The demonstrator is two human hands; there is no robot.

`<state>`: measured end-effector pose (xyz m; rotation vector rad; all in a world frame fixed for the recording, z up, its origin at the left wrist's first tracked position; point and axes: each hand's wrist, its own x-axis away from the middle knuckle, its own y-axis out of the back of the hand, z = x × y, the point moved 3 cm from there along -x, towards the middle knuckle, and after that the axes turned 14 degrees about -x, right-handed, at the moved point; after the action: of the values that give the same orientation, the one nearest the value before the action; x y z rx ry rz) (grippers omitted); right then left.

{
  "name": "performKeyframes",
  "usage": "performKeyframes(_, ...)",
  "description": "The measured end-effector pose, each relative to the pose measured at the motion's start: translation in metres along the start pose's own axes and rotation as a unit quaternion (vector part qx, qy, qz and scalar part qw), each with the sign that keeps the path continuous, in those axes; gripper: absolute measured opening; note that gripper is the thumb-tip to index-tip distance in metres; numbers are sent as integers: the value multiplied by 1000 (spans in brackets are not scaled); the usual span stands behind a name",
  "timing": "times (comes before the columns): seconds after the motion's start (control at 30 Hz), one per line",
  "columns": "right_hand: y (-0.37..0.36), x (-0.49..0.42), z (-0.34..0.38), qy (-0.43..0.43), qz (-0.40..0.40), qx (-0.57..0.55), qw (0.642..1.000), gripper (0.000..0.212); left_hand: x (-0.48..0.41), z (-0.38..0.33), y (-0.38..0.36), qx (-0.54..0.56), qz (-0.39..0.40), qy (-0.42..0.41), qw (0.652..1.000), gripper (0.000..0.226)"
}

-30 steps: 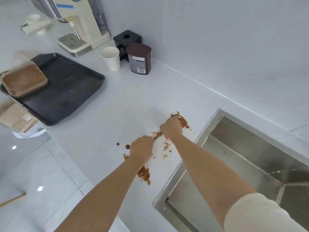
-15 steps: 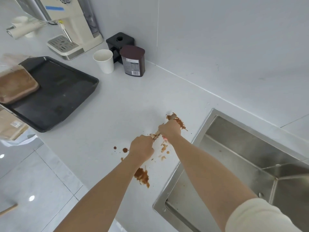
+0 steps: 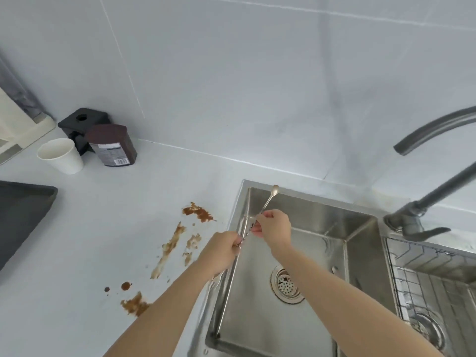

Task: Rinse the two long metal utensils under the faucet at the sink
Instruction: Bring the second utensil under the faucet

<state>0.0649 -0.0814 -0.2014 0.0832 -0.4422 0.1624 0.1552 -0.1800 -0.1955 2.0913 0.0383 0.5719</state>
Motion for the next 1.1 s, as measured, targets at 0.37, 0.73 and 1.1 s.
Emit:
performKeyframes(0.37, 126, -18, 41, -22, -44, -278, 959, 18, -52, -92, 5, -109, 5, -120, 987, 17)
performKeyframes(0.73, 170, -50, 60, -21, -1, -456, 890, 12, -105, -128, 51, -331, -102, -151, 926, 31)
performKeyframes(1.1, 184, -72, 61, 25, -57, -428, 902, 17, -134, -148, 50, -400, -144, -173, 888, 35)
